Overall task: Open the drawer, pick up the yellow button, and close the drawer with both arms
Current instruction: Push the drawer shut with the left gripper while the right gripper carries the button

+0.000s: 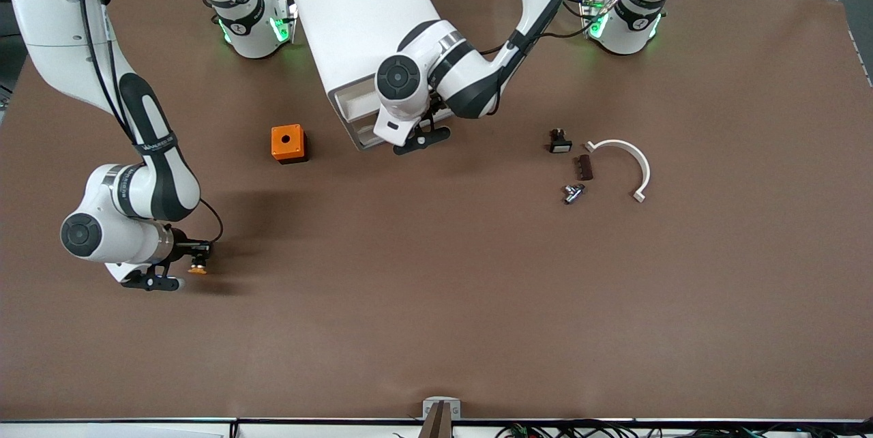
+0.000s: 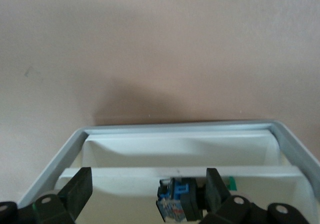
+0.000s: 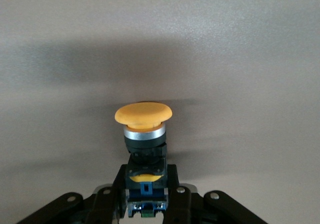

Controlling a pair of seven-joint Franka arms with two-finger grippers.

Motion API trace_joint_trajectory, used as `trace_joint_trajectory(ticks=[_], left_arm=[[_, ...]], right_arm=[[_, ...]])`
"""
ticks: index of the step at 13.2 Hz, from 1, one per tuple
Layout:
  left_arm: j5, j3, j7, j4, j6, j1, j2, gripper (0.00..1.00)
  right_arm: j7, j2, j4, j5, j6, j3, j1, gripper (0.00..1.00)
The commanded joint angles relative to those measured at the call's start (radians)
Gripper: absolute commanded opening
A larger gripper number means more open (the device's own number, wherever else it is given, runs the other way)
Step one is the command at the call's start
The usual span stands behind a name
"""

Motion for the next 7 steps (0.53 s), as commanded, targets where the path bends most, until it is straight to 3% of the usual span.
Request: trace_joint_trajectory(ticks=[1,4,5,6,7], left_arm=[[0.022,-0.003,-0.02,-0.012,-0.013,-0.031,-0.013,1.0],[0.022,-0.003,-0.018,-0.012,-0.008,-0.053,-0.011,1.0],[0.023,-0.003,-0.018,-0.012,-0.001,-0.056,-0.007,1.0],[0.023,0.0,-0.018,-0.012,0.01,-0.07,-0.001,1.0],[0.023,0.003,-0.018,-0.011,0.012,-0.068,0.001,1.0]], right_arm=[[-0.005,0.015,-0.002,-0.017,0.025,0.017,-0.022,0.22],[-0.005,0.009,0.002,-0.016,0.024,0.019,-0.02,0.47],[-0.005,0.006,0.008,-0.014,0.024,0.019,-0.02,0.65],[-0.004,0.004,0.016,-0.014,0.022,0.019,-0.02,0.9],[-0.007,-0.003,0.027,-0.016,0.018,0.02,-0.02,1.0]])
